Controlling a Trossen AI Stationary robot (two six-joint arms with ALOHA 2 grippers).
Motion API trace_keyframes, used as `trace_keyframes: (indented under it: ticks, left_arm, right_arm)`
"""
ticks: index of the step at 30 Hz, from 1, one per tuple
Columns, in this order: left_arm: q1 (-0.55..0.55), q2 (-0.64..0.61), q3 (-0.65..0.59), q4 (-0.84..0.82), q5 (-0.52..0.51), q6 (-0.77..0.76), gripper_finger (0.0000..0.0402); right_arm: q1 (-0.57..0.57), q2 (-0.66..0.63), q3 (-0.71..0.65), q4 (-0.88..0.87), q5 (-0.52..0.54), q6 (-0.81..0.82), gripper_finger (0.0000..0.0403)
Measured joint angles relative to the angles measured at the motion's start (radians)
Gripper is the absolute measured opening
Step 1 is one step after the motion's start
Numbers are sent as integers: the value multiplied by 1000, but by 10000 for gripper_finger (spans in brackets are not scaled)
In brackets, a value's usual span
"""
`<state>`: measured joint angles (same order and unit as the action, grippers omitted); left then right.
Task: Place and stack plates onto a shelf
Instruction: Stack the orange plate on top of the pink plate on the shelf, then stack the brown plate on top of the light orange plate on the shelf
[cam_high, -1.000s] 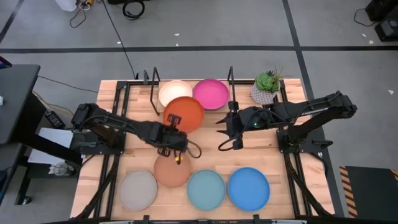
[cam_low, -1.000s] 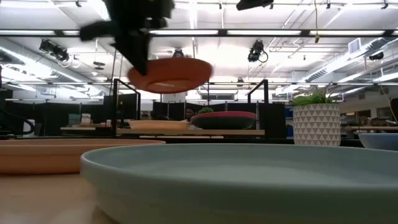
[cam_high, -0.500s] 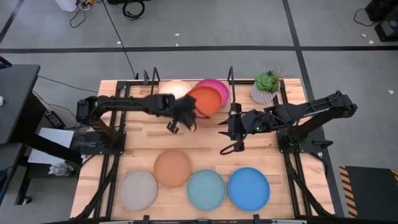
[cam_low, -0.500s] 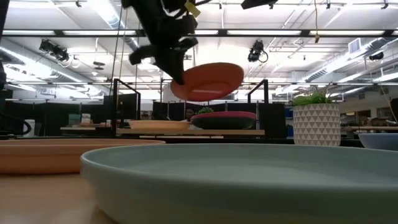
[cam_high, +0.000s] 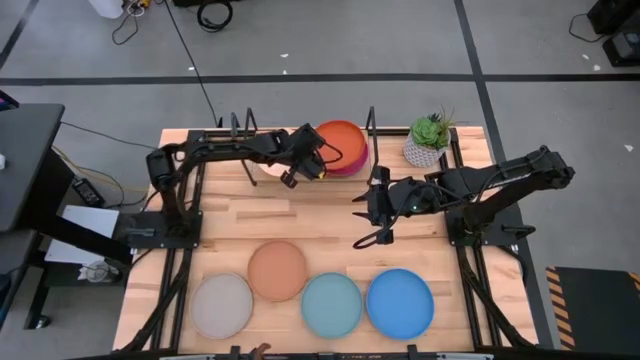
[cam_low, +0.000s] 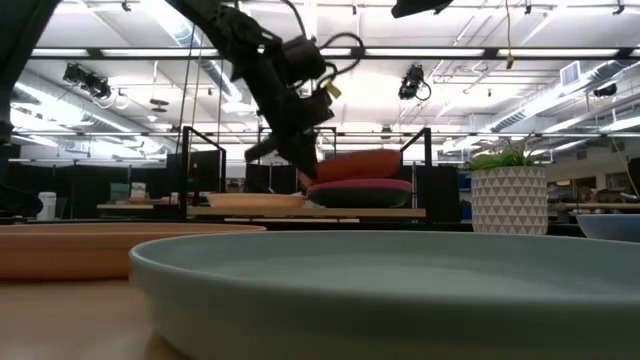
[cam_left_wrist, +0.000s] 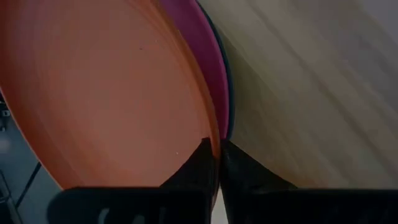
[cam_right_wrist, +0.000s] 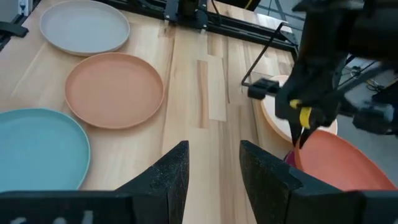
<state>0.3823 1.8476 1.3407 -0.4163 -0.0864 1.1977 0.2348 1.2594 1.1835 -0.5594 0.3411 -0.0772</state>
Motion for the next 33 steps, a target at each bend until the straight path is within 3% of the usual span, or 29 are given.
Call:
trace_keyframes:
  ticks: [4, 9, 16, 22, 28, 33]
  left_arm:
    - [4, 33, 0, 37, 2, -31, 43]
    - [0, 33, 0, 41, 2, -86, 103]
    - [-12, -38, 2, 41, 6, -270, 171]
    - [-64, -115, 2, -141, 49, -566, 167]
    - [-189, -122, 2, -394, 147, -806, 149]
    - [-316, -114, -8, -467, 214, -988, 144]
  right_arm:
    - [0, 0, 0, -3, 1, 9, 147]
    - [0, 0, 0, -11, 6, 18, 147]
    - [0, 0, 0, -26, 10, 10, 147]
    - [0, 0, -11, -24, 11, 6, 147]
    - [-7, 0, -89, 27, 36, -6, 147]
    - [-25, 1, -157, 118, 36, -44, 147]
